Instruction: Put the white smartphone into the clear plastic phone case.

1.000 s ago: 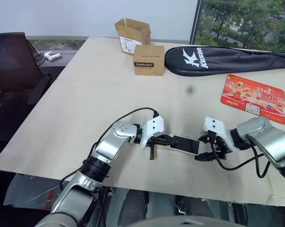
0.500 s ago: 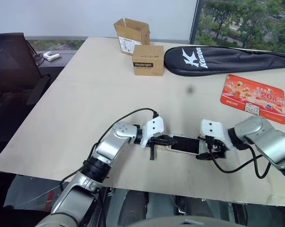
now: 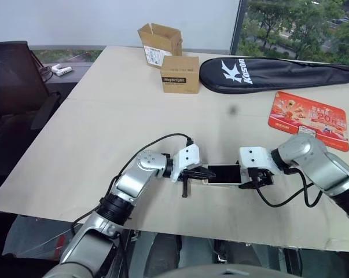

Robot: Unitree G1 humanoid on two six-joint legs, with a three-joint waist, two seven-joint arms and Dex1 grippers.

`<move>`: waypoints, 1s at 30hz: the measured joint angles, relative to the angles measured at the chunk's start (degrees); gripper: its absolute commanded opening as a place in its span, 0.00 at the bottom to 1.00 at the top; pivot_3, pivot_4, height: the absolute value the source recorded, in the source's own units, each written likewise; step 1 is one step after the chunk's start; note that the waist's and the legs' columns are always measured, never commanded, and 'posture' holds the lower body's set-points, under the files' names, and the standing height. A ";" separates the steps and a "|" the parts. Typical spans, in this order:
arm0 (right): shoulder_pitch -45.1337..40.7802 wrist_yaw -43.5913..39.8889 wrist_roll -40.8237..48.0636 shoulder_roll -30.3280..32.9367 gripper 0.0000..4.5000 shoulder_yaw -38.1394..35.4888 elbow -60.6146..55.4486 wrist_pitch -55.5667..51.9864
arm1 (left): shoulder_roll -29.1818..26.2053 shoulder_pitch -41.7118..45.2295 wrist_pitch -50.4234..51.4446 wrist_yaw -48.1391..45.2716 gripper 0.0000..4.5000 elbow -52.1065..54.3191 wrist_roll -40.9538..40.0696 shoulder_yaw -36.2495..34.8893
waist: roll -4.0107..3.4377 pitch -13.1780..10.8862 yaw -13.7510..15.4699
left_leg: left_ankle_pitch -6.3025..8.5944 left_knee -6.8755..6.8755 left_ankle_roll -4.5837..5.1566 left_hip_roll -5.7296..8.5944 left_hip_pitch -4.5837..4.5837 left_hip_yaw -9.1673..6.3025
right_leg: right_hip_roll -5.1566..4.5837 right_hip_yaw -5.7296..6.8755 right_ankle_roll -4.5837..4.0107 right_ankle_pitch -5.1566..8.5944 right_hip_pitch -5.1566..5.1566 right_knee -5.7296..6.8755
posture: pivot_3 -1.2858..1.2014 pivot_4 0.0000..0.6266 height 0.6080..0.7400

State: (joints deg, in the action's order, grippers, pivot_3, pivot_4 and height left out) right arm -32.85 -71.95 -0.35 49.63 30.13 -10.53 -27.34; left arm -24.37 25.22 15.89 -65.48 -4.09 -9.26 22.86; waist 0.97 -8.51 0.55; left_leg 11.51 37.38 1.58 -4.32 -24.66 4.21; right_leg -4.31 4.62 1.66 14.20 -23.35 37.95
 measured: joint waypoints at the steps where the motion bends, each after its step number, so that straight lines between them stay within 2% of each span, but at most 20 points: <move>1: 0.02 -0.03 -0.41 -0.28 0.77 -0.12 0.53 1.10 | 0.36 -0.27 0.01 0.37 0.00 -0.01 -0.03 -0.11 | 0.01 0.03 -0.01 | 0.00 0.00 0.00 -0.02 0.02 -0.01 | 0.03 0.00 0.00 0.00 0.01 0.00 | 0.52 0.24 0.94; 2: 0.02 -0.06 -0.83 -0.46 0.89 -0.16 0.73 1.69 | 0.50 -0.33 0.02 0.57 0.00 -0.06 -0.02 -0.16 | 0.02 0.05 -0.01 | 0.00 0.00 0.00 -0.02 0.05 -0.05 | 0.07 -0.02 -0.03 -0.01 0.01 0.01 | 0.52 0.24 0.94; 3: 0.00 -0.05 -1.29 -0.73 0.97 -0.28 0.83 2.20 | 0.63 -0.37 0.01 0.82 0.00 -0.39 0.01 -0.16 | 0.01 0.06 -0.01 | 0.00 0.00 0.00 -0.02 0.06 -0.08 | 0.08 -0.03 -0.06 -0.03 0.01 0.01 | 0.52 0.24 0.94; 4: 0.01 0.05 -1.52 -0.85 0.99 -0.68 0.92 2.51 | 0.85 -0.49 -0.02 0.89 0.00 -0.48 0.01 -0.21 | 0.00 0.08 0.05 | 0.00 0.00 0.00 -0.02 0.07 -0.12 | 0.10 -0.03 -0.09 -0.04 0.01 0.01 | 0.52 0.24 0.94; 11: 2.58 -1.25 0.12 0.10 0.99 -2.74 -2.02 -2.16 | 1.34 -0.71 -0.76 0.97 0.00 -0.99 -0.07 -0.18 | -0.02 0.09 0.30 | 0.00 0.00 0.00 0.00 -0.01 -0.10 | 0.08 -0.06 -0.29 -0.15 0.00 -0.06 | 0.52 0.24 0.94; 17: 5.09 -1.24 2.89 2.60 0.99 -6.89 -6.49 -7.55 | 1.42 -0.70 -2.10 0.94 0.00 -2.34 -0.07 -0.13 | -0.02 0.09 0.38 | 0.01 0.01 -0.01 0.01 0.00 -0.12 | 0.03 -0.07 -0.10 -0.04 0.00 -0.06 | 0.52 0.24 0.94; 18: 6.54 -1.31 3.84 3.89 0.88 -8.37 -7.39 -8.44 | 1.44 -0.70 -2.46 0.88 0.00 -2.60 -0.09 -0.12 | -0.03 0.10 0.46 | 0.01 0.01 -0.01 0.02 0.00 -0.12 | -0.01 -0.07 -0.10 -0.04 0.00 -0.07 | 0.52 0.24 0.94; 19: 7.91 -1.52 4.64 5.21 0.83 -9.21 -7.96 -9.00 | 1.44 -0.69 -2.72 0.76 0.00 -2.79 -0.09 -0.16 | -0.02 0.11 0.44 | 0.01 0.01 -0.01 0.02 0.00 -0.13 | -0.02 -0.07 -0.10 -0.04 0.01 -0.08 | 0.52 0.24 0.94; 21: 9.75 -1.83 5.88 6.11 0.64 -9.78 -8.98 -9.91 | 1.38 -0.61 -2.99 0.66 0.00 -3.17 -0.09 -0.39 | -0.03 0.12 0.32 | 0.01 0.01 -0.01 0.03 0.02 -0.15 | -0.06 -0.11 -0.10 -0.04 0.00 -0.09 | 0.52 0.24 0.94; 27: 10.72 -2.36 7.77 6.15 0.01 -9.76 -11.32 -11.05 | 1.38 -0.36 -3.65 0.54 0.00 -3.91 -0.09 -0.38 | -0.09 0.17 0.22 | 0.01 0.01 -0.02 0.06 0.09 -0.19 | -0.13 -0.18 -0.09 -0.04 0.00 -0.07 | 0.52 0.24 0.94; 30: 9.27 -0.82 6.71 4.91 0.01 -9.50 -9.43 -10.08 | 1.33 -0.05 -3.90 0.43 0.00 -4.44 -0.09 -0.54 | -0.09 0.17 0.22 | 0.01 0.00 -0.01 0.06 0.07 -0.19 | -0.12 -0.17 -0.09 -0.04 -0.01 -0.08 | 0.52 0.24 0.94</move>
State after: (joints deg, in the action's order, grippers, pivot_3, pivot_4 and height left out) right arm -23.57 -72.77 6.36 54.54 20.62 -19.96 -37.42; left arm -23.04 25.16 11.99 -65.05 -8.53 -9.35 22.32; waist 0.88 -8.34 0.77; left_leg 11.52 37.39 1.56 -4.25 -24.59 4.03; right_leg -4.43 4.45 1.57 14.16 -23.36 37.87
